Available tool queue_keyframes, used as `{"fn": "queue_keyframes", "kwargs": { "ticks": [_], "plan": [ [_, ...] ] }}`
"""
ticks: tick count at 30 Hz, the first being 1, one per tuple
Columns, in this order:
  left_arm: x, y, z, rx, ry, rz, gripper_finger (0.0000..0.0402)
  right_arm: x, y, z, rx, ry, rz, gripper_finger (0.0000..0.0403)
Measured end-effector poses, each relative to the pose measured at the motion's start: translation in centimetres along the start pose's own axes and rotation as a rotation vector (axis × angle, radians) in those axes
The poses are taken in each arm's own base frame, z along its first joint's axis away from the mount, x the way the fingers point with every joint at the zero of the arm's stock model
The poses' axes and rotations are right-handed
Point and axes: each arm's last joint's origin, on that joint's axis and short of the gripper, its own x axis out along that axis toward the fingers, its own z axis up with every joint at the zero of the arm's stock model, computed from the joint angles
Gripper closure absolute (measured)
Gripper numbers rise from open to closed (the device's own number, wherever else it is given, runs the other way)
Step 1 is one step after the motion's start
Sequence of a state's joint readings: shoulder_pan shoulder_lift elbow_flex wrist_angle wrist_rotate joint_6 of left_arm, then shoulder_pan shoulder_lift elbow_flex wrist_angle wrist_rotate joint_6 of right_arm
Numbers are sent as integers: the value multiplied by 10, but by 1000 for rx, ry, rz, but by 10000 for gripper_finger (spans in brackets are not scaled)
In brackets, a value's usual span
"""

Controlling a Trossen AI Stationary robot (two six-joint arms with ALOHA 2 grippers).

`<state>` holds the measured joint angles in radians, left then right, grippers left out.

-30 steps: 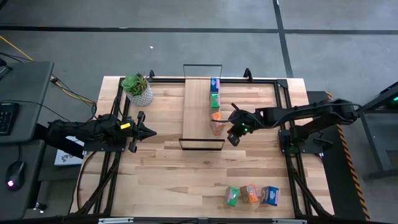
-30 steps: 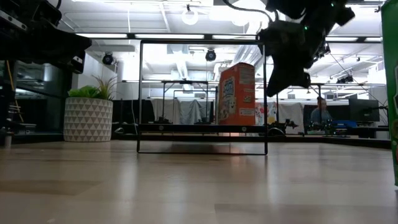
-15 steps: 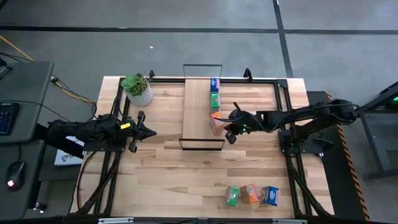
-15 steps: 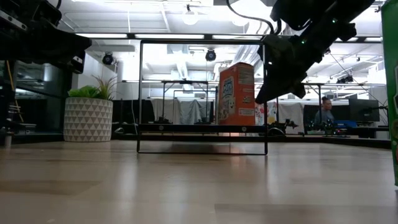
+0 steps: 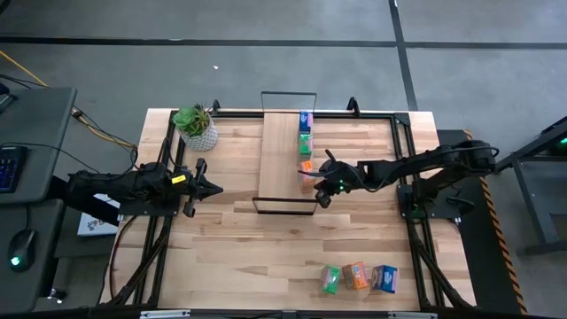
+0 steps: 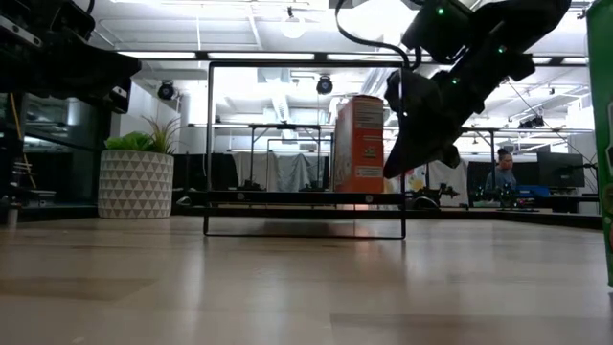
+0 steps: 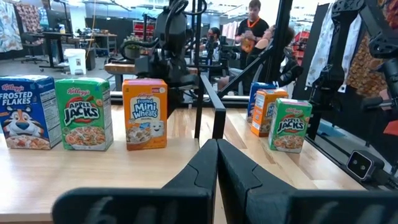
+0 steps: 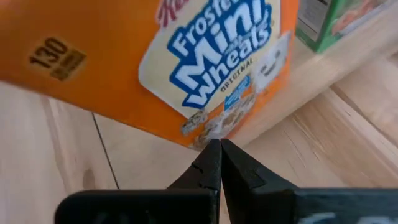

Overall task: Stack cereal on shelf
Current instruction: Put the top orange cereal box on the shelf

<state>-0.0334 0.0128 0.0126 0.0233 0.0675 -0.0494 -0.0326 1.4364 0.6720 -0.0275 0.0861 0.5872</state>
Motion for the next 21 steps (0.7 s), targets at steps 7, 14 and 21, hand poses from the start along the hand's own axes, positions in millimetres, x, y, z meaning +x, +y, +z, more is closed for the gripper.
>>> {"fn": "queue_keyframes", "kwargs": {
  "ticks": [7,14,21],
  "plan": [
    [0,0,0,0,0,0,398,0,4,3,21,-17,66,403],
    [0,0,0,0,1,0,398,0,6,4,45,-5,110,403],
    [0,0,0,0,0,1,398,-1,9,6,68,-3,170,403]
  ]
}}
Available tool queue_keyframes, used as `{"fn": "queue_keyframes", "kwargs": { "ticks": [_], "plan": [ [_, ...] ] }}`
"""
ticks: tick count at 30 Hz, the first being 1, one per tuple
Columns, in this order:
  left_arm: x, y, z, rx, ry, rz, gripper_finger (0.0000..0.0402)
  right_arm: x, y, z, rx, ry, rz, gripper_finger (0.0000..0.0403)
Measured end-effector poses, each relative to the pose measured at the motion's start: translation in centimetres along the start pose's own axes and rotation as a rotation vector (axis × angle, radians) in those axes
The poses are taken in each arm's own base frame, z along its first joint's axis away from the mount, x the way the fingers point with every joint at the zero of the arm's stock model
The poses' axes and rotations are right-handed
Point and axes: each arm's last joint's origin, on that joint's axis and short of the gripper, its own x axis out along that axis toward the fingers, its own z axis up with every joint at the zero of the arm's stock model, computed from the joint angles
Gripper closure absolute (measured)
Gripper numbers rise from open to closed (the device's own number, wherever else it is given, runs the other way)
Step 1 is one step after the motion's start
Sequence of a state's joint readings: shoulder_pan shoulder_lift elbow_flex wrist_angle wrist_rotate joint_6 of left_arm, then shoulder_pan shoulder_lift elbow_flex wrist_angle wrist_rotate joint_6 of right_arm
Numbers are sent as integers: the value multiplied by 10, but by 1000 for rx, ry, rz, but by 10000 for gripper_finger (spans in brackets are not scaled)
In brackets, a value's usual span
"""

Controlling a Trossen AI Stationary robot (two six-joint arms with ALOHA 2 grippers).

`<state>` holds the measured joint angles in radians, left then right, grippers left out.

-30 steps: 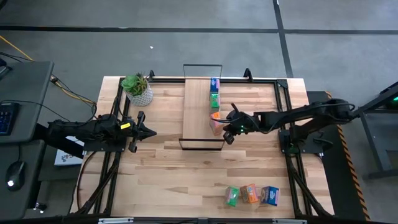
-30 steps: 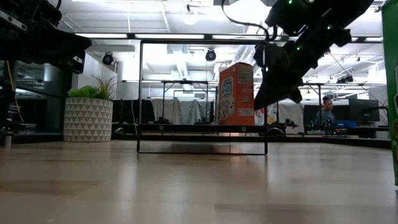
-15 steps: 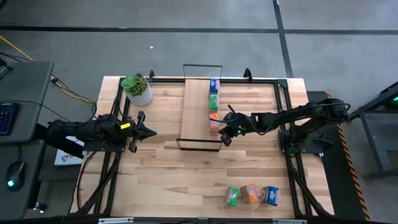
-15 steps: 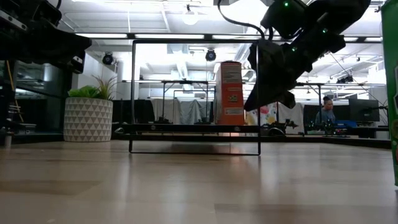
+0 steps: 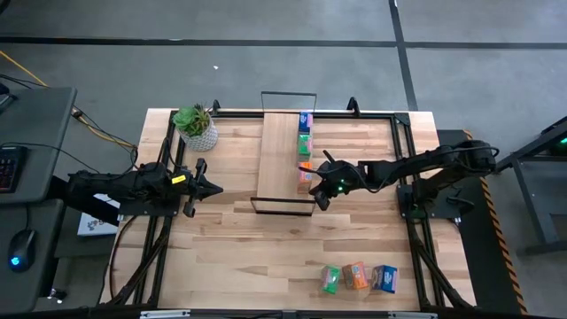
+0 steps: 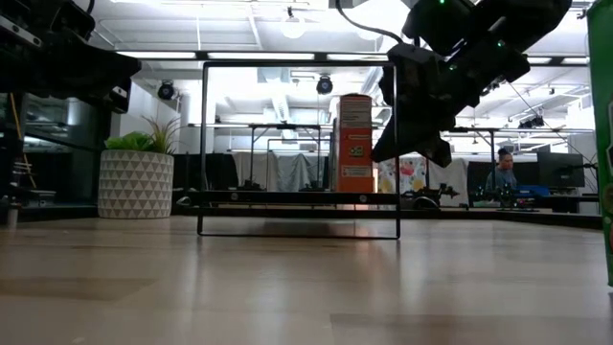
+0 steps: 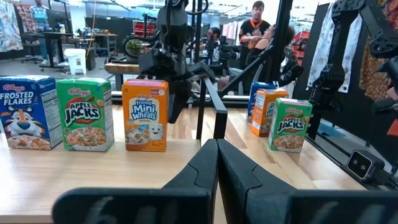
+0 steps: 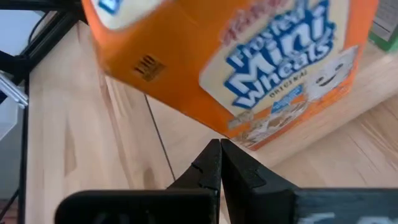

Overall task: Stack cereal on shelf
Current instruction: Put the top orange cereal box on the shelf, then put the green cereal box aligned with the other green cereal box on the shelf

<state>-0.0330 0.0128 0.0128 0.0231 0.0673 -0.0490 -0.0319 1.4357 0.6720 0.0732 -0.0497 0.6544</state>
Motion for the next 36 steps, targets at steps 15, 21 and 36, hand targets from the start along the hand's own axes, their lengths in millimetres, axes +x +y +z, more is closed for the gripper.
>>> {"fn": "queue_keyframes", "kwargs": {
  "ticks": [15,21,36],
  "plan": [
    [0,0,0,0,1,0,398,-12,2,-4,-15,146,120,403],
    [0,0,0,0,1,-1,398,-51,10,-6,-33,132,79,403],
    [0,0,0,0,1,-1,398,-102,44,-21,-429,-211,-114,403]
  ]
}}
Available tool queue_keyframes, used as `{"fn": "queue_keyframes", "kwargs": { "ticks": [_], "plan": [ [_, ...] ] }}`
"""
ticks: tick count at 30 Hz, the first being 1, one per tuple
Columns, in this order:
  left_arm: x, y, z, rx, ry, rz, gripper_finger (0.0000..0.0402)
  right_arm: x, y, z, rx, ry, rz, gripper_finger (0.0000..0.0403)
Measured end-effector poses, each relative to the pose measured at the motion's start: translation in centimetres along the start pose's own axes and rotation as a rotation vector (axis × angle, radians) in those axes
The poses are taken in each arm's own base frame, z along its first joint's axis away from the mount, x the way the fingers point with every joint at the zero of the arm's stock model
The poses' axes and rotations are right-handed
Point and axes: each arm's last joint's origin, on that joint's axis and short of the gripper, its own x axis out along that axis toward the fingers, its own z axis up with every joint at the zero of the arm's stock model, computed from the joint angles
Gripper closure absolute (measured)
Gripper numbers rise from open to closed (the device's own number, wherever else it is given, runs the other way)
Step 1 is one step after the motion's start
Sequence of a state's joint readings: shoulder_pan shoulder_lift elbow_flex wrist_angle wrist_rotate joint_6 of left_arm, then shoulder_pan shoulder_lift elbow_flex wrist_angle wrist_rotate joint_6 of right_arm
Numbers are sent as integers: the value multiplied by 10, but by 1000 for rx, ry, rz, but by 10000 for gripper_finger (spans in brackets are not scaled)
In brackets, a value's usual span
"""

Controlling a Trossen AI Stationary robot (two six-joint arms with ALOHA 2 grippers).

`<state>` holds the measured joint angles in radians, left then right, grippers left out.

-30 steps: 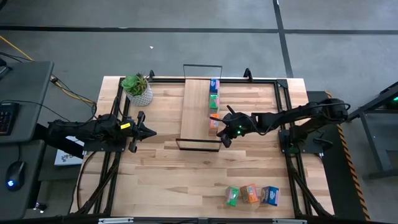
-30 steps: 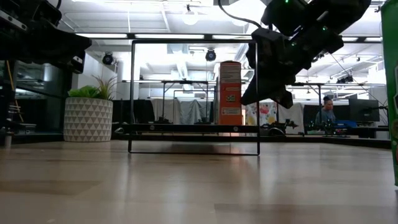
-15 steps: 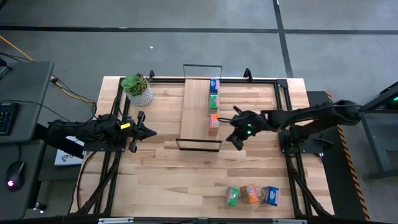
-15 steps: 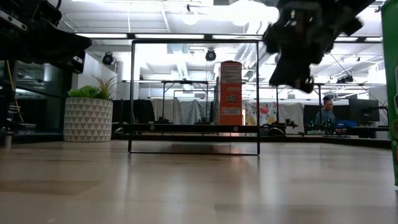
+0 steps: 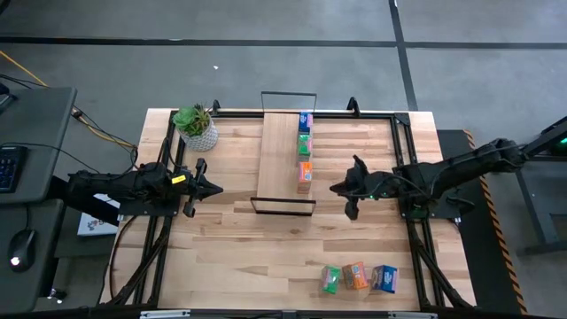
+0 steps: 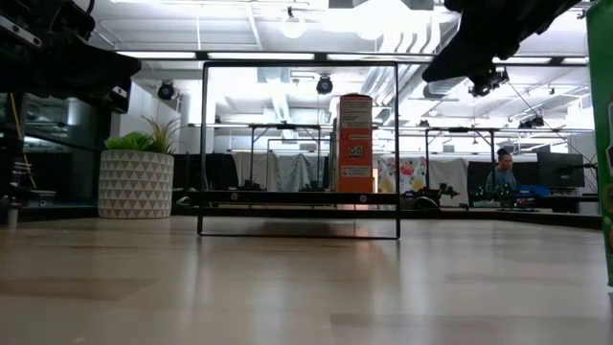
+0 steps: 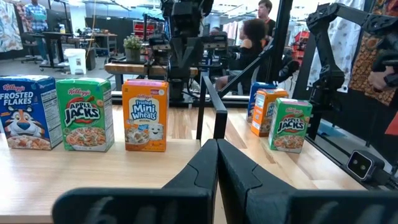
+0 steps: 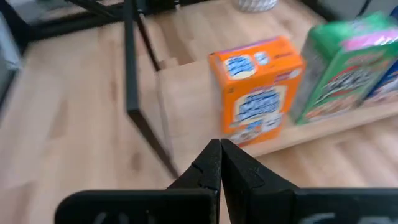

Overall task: Stack cereal on shelf
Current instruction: Put the green cereal box aligned with the other green cereal box on the shelf

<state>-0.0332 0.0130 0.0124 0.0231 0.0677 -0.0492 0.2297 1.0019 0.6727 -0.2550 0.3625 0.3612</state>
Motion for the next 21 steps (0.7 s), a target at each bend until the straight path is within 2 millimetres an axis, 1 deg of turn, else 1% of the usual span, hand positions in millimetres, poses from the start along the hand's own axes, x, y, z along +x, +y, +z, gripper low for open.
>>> {"fn": "queue_keyframes", "kwargs": {
  "ticks": [4,10,14,17,21],
  "plan": [
    [0,0,0,0,0,0,398,0,-3,1,-86,-15,-55,403],
    [0,0,0,0,0,0,398,1,-9,-6,-112,77,-53,403],
    [0,0,0,0,0,0,398,1,-11,-8,-123,104,-61,403],
    [0,0,0,0,0,0,398,-2,-12,-9,-127,114,-62,403],
    [0,0,0,0,1,0,398,-10,-16,-12,-127,146,-72,403]
  ]
}}
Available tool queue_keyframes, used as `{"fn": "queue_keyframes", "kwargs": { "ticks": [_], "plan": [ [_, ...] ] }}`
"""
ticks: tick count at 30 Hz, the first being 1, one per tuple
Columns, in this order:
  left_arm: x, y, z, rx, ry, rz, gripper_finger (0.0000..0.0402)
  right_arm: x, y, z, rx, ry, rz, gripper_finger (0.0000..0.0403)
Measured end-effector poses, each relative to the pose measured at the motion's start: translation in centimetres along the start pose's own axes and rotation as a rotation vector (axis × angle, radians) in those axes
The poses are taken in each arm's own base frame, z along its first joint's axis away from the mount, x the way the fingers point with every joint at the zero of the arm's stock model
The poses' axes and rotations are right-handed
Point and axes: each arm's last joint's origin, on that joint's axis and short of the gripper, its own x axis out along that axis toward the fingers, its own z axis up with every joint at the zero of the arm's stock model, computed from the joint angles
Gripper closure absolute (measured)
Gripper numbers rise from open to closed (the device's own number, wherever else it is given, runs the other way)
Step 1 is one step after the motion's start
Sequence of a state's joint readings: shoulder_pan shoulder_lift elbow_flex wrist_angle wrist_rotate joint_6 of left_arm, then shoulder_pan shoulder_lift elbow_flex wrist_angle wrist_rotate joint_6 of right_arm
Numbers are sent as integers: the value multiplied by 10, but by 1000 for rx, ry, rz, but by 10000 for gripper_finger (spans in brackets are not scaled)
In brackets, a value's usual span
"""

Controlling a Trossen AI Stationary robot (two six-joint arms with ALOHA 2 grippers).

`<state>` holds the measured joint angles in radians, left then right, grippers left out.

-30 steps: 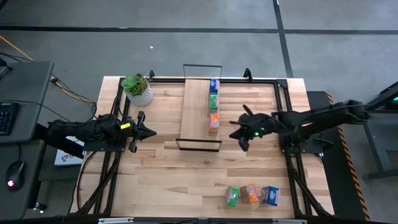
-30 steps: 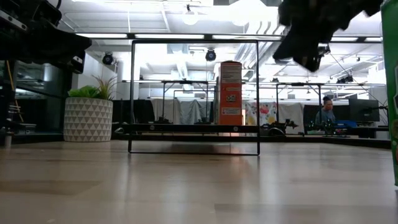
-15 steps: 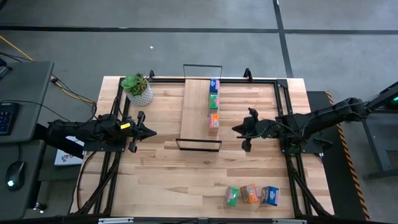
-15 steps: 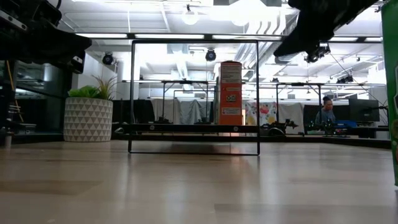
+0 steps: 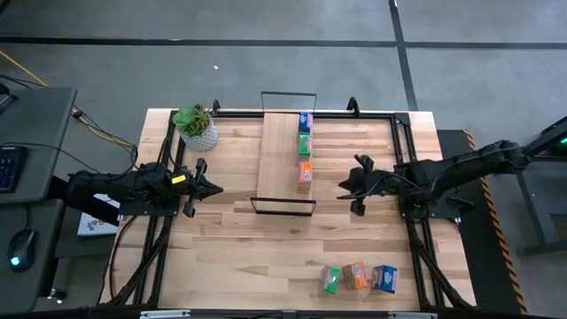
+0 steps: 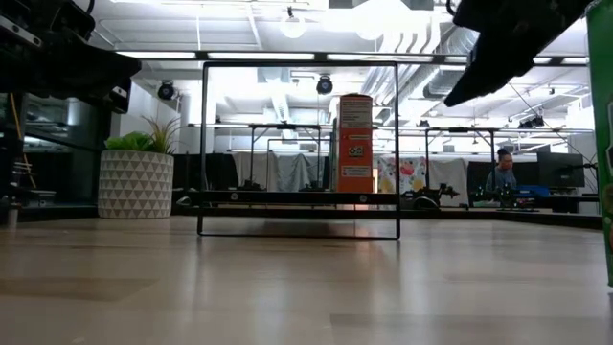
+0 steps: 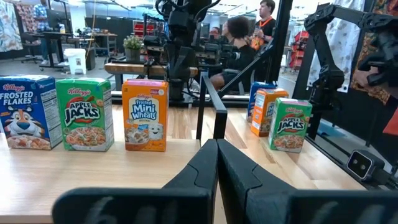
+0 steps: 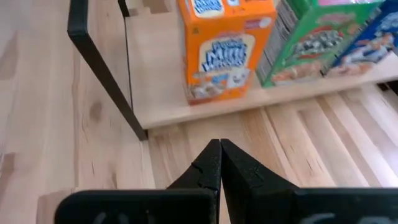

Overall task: Stack cereal on shelf
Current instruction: Put the green cereal box aligned with the other green cereal box on the shelf

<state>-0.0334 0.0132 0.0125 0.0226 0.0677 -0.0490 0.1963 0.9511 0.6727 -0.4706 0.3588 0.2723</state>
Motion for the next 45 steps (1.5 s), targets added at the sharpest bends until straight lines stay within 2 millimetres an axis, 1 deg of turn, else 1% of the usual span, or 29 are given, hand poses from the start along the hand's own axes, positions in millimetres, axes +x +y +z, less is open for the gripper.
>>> {"fn": "queue_keyframes", "kwargs": {
  "ticks": [5,10,17,20,22,25,27,29,31,34,38,42,45],
  "plan": [
    [0,0,0,0,-1,1,398,-17,-8,-4,15,-11,-18,403],
    [0,0,0,0,0,0,398,-34,-16,-5,32,-69,-51,403],
    [0,0,0,0,-1,0,398,-47,-24,-5,55,-140,-111,403],
    [0,0,0,0,0,0,398,-41,-24,-10,63,-205,-115,403],
    [0,0,0,0,-1,1,398,-29,-22,-21,55,-267,-85,403],
    [0,0,0,0,-1,0,398,-10,-24,-46,58,-336,-45,403],
    [0,0,0,0,0,1,398,-3,-28,-56,83,-389,-41,403],
    [0,0,0,0,-1,1,398,-1,-33,-63,106,-441,-53,403],
    [0,0,0,0,-1,0,398,-2,-38,-65,120,-500,-61,403],
    [0,0,0,0,0,0,398,-8,-44,-63,136,-615,-53,403],
    [0,0,0,0,0,0,398,-16,-48,-62,140,-747,44,403],
    [0,0,0,1,-1,1,398,-17,-47,-61,143,-763,138,403],
    [0,0,3,33,-33,21,398,-15,-46,-62,163,-749,156,403]
  ]
}}
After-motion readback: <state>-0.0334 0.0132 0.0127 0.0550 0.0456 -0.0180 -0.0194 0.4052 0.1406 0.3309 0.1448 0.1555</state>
